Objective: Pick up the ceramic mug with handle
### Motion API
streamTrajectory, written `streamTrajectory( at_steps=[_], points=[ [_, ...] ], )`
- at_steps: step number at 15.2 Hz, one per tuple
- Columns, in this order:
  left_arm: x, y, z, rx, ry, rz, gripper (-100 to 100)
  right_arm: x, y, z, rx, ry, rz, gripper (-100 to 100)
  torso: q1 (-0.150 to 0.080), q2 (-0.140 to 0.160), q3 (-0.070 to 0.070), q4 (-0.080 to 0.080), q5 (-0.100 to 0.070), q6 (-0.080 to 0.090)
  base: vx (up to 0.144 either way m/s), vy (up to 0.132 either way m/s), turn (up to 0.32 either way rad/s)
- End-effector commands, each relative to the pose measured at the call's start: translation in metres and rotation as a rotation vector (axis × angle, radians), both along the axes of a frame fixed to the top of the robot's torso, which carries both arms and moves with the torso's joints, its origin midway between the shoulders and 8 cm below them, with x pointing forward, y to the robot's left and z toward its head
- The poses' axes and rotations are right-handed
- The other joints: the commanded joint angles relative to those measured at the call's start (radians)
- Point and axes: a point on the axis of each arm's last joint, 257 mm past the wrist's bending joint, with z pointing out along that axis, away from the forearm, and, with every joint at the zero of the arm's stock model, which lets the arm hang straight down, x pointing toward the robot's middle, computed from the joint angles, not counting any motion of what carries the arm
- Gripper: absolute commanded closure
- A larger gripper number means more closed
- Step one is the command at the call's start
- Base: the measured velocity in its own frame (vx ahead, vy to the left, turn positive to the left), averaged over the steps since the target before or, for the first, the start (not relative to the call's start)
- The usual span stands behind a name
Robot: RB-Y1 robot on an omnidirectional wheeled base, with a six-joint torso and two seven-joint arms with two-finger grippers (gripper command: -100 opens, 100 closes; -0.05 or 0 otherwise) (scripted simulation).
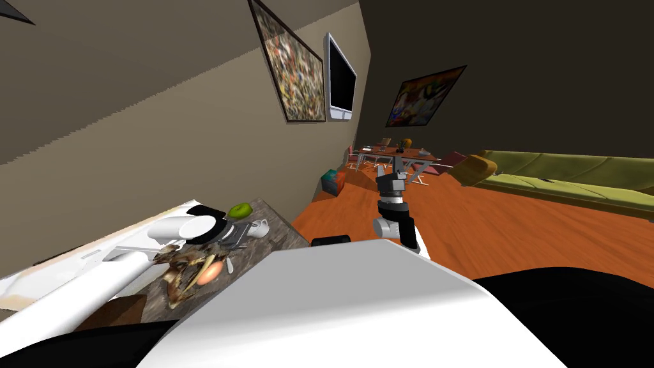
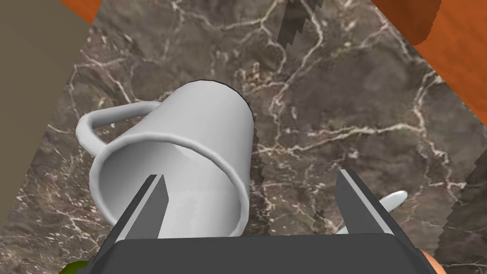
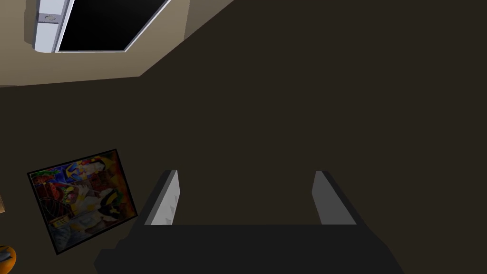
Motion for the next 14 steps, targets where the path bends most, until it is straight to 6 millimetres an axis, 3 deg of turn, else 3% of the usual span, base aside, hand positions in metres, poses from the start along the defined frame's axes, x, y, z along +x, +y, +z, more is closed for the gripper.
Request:
streamTrajectory(
  at_steps=[1,5,6,7,11,13,14],
  points=[
    [-0.007,0.001,0.003,-0.007,0.033,0.005,-100,0.0,0.0,0.0,0.0,0.0,0.0,0,0.0,0.0,0.0,0.0,0.0,0.0,0.057,-0.011,-0.01],
    [-0.008,0.008,-0.022,-0.005,0.014,0.023,-100,0.0,0.0,0.0,0.0,0.0,0.0,0,0.001,0.004,0.002,0.001,0.001,0.0,-0.005,-0.006,-0.072],
    [-0.006,0.006,-0.014,-0.006,0.018,0.02,-100,0.0,0.0,0.0,0.0,0.0,0.0,0,0.001,0.005,0.003,0.001,0.001,0.0,-0.019,-0.004,-0.033],
    [-0.006,0.006,-0.015,-0.005,0.016,0.02,100,0.0,0.0,0.0,0.0,0.0,0.0,0,0.001,0.006,0.003,0.001,0.0,0.0,-0.006,-0.001,0.0],
    [-0.004,0.006,-0.014,-0.008,0.009,0.022,100,0.0,0.0,0.0,0.0,0.0,0.0,0,0.001,0.004,0.001,-0.001,0.0,0.001,-0.001,0.0,0.003],
    [-0.004,0.001,0.002,-0.004,0.02,0.004,100,0.0,0.0,0.0,0.0,0.0,0.0,0,0.001,0.003,0.001,0.0,-0.001,-0.001,0.016,0.009,0.124],
    [-0.005,0.003,-0.006,-0.005,0.015,0.009,100,0.0,0.0,0.0,0.0,0.0,0.0,0,0.001,0.002,0.001,0.0,-0.001,-0.001,0.015,0.006,0.046]
  ],
)
